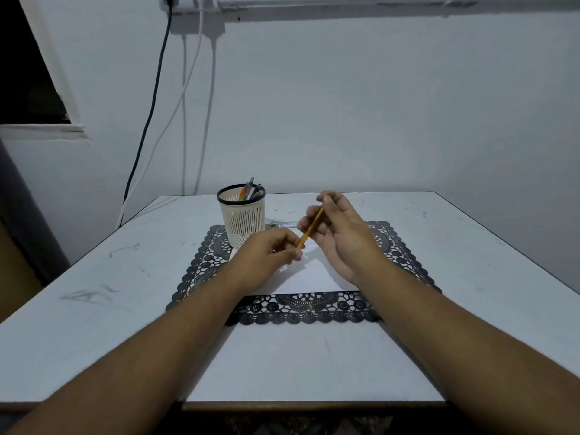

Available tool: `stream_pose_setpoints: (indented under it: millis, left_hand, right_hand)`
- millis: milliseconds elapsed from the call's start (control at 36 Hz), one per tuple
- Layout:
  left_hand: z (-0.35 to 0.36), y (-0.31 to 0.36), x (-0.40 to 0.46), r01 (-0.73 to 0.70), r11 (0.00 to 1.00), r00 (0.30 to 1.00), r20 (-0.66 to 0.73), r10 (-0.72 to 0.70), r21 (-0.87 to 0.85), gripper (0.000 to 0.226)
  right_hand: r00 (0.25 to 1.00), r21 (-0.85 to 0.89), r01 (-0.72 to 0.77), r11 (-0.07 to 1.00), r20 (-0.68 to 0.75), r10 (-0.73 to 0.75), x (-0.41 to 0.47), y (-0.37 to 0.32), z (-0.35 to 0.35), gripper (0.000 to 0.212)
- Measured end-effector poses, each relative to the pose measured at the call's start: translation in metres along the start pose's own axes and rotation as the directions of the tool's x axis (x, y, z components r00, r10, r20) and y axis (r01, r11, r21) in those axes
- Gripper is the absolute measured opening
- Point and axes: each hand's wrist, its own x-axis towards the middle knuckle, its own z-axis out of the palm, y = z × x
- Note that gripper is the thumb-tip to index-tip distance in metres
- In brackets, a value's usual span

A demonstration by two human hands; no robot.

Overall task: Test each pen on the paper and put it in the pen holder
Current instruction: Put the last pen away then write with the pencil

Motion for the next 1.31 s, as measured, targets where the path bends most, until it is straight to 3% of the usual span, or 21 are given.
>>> stream_pose_setpoints:
  millis: [139,250,361,1306]
  left_hand:
    - [0.007,0.004,-0.002,-0.016,0.998,1.0,0.021,0.015,0.061,0.016]
    - [0.005,0.005,-0.002,-0.013,0.999,0.999,0.032,0.011,0.045,0.01]
    - [0.003,0.002,0.0,-0.014,0.997,0.999,0.045,0.011,0.079,0.008]
    - [0.001,0.005,-0.003,-0.043,0.996,0.999,-0.018,0.045,0.073,0.008]
  right_hand:
    - [0.996,0.172,-0.026,0.985,0.083,0.012,-0.005,-0.006,0.008,0.031]
    - [0.995,0.21,-0.017,0.978,0.103,-0.004,-0.003,-0.009,0.006,0.029]
    - [0.994,0.211,-0.029,0.977,0.109,0.006,-0.003,-0.013,0.003,0.022]
    - [0.977,0.296,-0.078,0.952,0.215,0.013,0.002,-0.016,-0.011,0.026]
